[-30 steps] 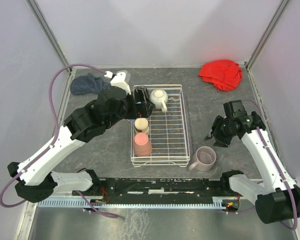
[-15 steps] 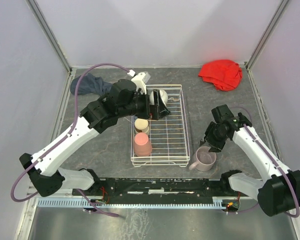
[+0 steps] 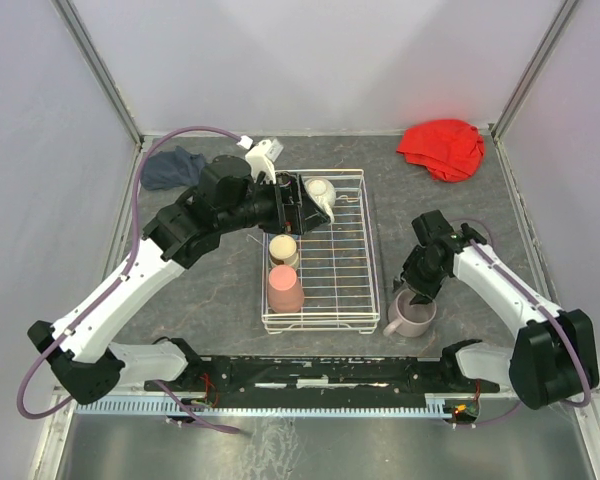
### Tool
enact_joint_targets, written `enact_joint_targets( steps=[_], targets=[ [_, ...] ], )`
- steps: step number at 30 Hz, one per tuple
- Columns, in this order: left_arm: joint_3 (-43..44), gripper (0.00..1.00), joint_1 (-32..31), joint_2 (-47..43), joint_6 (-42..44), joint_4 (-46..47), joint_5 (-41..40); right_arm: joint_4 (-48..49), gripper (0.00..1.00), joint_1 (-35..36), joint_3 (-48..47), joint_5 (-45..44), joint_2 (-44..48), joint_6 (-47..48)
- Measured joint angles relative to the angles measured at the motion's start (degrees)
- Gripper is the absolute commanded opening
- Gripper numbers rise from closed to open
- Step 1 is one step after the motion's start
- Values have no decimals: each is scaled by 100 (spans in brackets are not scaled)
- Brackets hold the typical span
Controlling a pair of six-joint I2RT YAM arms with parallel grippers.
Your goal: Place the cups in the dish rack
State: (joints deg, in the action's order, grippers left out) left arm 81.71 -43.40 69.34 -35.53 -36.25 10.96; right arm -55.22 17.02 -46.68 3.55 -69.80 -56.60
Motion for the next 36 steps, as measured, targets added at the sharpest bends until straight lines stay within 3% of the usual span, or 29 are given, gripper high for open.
enact_joint_targets(
  steps=[2,12,19,26,36],
  targets=[
    [-4,100,33,4,0,4,46,92,51,22,31,-4,-125,-22],
    [-4,99,195,57,0,44,286,267,1,74,133,-166,-245,-94],
    [-133,99,304,125,-2,254,485,109,1,83,50,-417,-111,9],
    [-664,99,409,345,-319,1067,1340,76,0,-90,-365,-363,426,350],
    [-1309,100,509,824,-2022,2769,2492,566,1,-1364,-1152,697,1049,798]
  ],
)
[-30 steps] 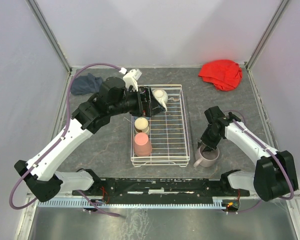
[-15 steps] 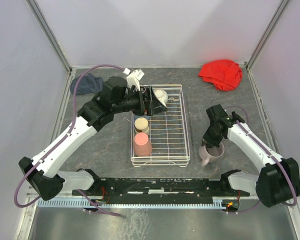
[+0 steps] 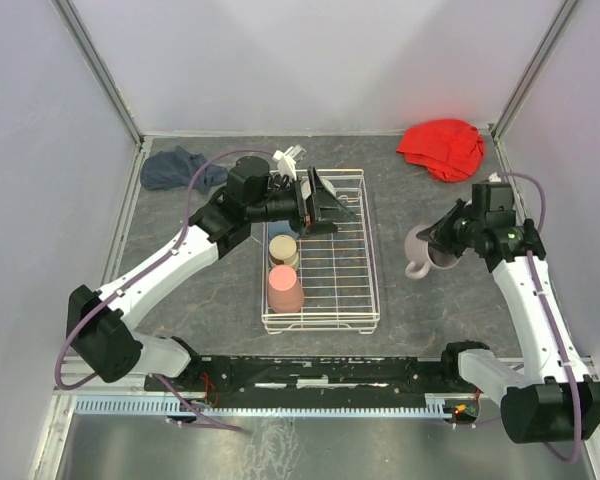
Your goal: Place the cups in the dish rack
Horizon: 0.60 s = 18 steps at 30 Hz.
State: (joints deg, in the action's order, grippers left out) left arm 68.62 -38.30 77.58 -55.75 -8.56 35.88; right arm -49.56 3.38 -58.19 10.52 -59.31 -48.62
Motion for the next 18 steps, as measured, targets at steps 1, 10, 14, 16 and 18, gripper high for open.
enact_joint_targets(
  steps=[1,10,14,16,18],
  targets=[
    [-15,100,4,48,-232,184,76,48,1,-79,-116,105,15,44],
    [197,99,4,280,-1285,503,225,1744,1,-201,-549,1008,240,-452],
    [-17,99,4,286,-1808,979,221,2848,1,-201,-529,1296,282,-1296],
    [-192,99,4,295,-2068,1272,214,3445,1,-201,-444,1368,297,-1735],
    [-284,99,4,330,-2260,1497,208,4035,1,-201,-295,1429,315,-2208]
  ],
)
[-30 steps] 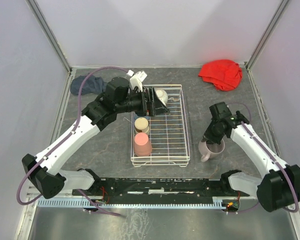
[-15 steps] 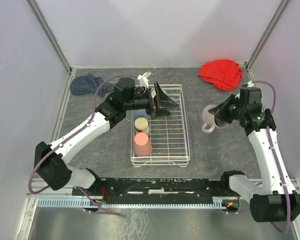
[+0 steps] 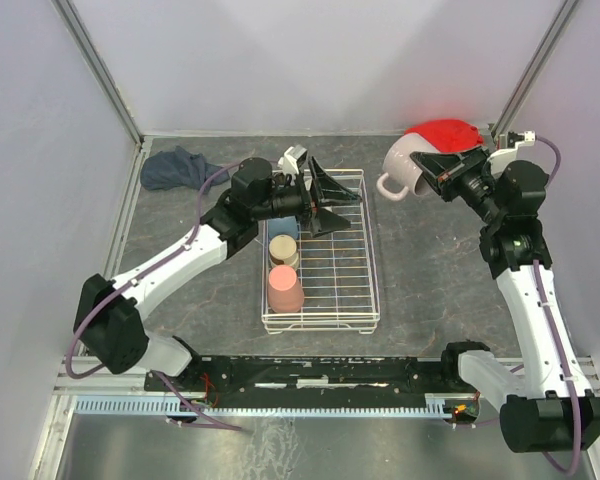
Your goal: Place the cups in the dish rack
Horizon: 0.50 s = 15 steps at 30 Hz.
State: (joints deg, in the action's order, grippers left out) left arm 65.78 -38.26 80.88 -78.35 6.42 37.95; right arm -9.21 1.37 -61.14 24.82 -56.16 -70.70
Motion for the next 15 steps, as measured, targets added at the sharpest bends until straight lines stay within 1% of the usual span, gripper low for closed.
enact_joint_targets(
  steps=[3,6,11,15],
  targets=[
    [-7,98,0,164,-186,382,-20,680,1,0,219,92,-4,-643],
    [20,98,0,385,-367,758,-28,920,1,0,293,162,-9,-1029],
    [367,97,-2,822,-586,1143,-42,1244,1,63,293,221,-20,-1386],
    [584,96,-9,984,-717,1440,-39,1307,1,245,289,221,-70,-1438]
  ],
)
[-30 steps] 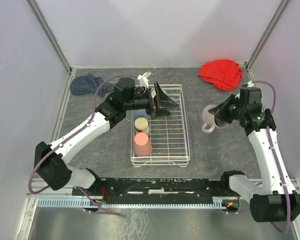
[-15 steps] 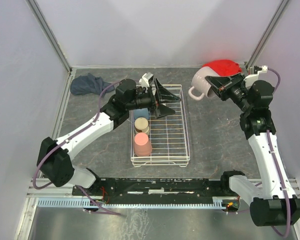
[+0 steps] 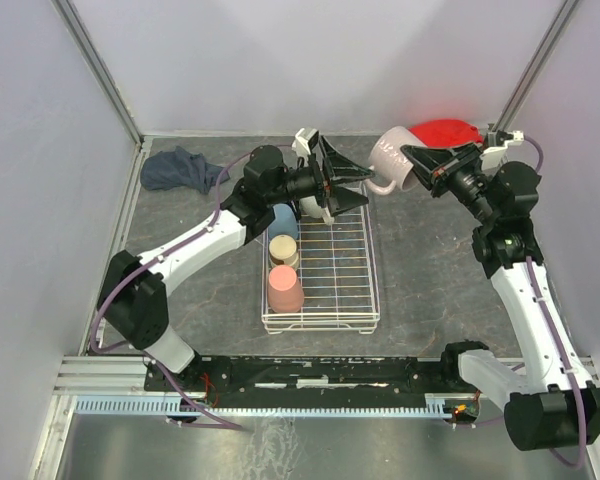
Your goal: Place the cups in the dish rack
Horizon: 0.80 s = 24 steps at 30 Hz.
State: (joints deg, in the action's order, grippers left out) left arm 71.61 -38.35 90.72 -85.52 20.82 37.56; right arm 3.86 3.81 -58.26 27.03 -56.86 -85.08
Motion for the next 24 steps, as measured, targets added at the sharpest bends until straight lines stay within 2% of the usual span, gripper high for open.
enact_joint_targets(
  steps=[3,12,17,20,24],
  targets=[
    [149,89,-4,118,-74,179,4,-11,1,225,0,-2,-79,26],
    [411,55,-74,254,-68,-42,46,28,1,691,-44,-42,-323,140],
    [411,44,-70,256,-55,-254,48,153,1,820,-79,-120,-435,129],
    [411,35,-66,256,-46,-247,57,210,1,820,-79,-151,-439,63],
    [411,32,-63,256,-28,-247,133,306,1,820,-76,-160,-439,-11]
  ],
)
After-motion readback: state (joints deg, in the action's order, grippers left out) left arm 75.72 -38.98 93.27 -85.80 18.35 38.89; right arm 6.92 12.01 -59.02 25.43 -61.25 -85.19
